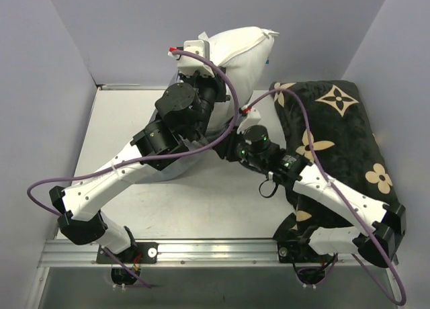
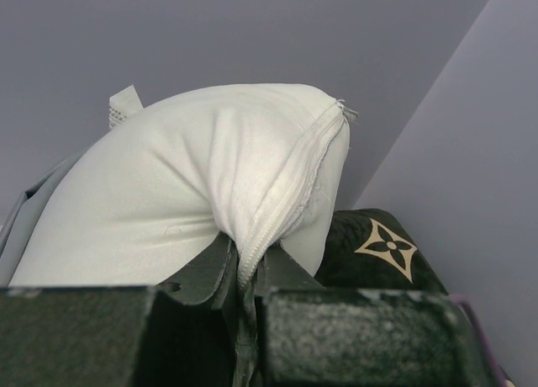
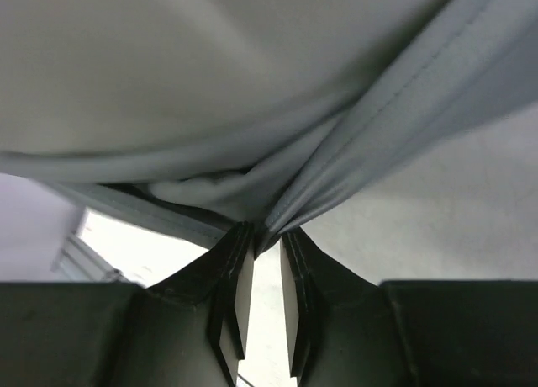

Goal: Remove the pillowcase from the pillow

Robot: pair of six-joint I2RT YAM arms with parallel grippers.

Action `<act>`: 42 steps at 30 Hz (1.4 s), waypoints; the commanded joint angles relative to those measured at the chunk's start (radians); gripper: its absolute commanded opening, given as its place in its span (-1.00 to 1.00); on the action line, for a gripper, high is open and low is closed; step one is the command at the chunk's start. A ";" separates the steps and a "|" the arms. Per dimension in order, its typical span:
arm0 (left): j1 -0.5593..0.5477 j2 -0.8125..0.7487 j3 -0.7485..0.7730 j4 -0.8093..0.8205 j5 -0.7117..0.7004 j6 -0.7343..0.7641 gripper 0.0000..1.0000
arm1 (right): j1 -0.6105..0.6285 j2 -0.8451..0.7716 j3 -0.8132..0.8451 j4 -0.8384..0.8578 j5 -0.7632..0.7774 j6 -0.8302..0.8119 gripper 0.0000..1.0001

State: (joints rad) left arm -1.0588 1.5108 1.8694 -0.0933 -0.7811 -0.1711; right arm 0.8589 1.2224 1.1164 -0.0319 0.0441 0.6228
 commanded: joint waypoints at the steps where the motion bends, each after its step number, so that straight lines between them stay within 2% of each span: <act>1: -0.006 -0.020 0.106 0.228 0.049 0.005 -1.00 | 0.011 0.035 -0.119 0.088 0.010 -0.006 -0.60; 4: -0.004 -0.035 0.123 0.219 0.049 0.015 -1.00 | -0.027 0.074 -0.197 0.127 -0.022 0.020 -0.63; 7: -0.004 -0.089 0.071 0.218 0.046 -0.004 -1.00 | -0.136 0.146 -0.266 0.290 -0.198 0.092 -0.67; 8: -0.004 -0.109 0.036 0.234 0.045 -0.013 -1.00 | -0.190 0.161 -0.276 0.317 -0.281 0.113 -0.68; 10: -0.004 -0.171 -0.053 0.244 0.036 -0.037 -1.00 | -0.225 0.189 -0.276 0.346 -0.332 0.135 -0.66; 15: -0.006 -0.334 -0.272 0.218 0.048 -0.152 -1.00 | -0.309 0.281 -0.193 0.404 -0.547 0.153 -0.48; 19: -0.004 -0.432 -0.469 0.195 0.028 -0.228 -1.00 | -0.378 0.319 -0.158 0.423 -0.601 0.230 -0.39; 23: 0.000 -0.512 -0.659 0.170 0.026 -0.292 -1.00 | -0.440 0.335 -0.138 0.443 -0.639 0.267 -0.16; 30: 0.003 -0.627 -0.829 0.129 0.016 -0.416 -1.00 | -0.491 0.267 -0.145 0.472 -0.638 0.272 0.25; 36: 0.005 -0.669 -0.888 0.126 0.026 -0.461 -1.00 | -0.492 0.207 -0.148 0.475 -0.578 0.259 0.29; 42: 0.005 -0.695 -0.918 0.102 0.048 -0.499 -1.00 | -0.494 0.149 -0.248 0.616 -0.529 0.298 0.34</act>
State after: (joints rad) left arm -1.0611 0.8501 0.9405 -0.0299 -0.7273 -0.6098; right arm 0.3634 1.4212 0.8951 0.4595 -0.5243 0.8989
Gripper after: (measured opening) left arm 0.102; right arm 0.666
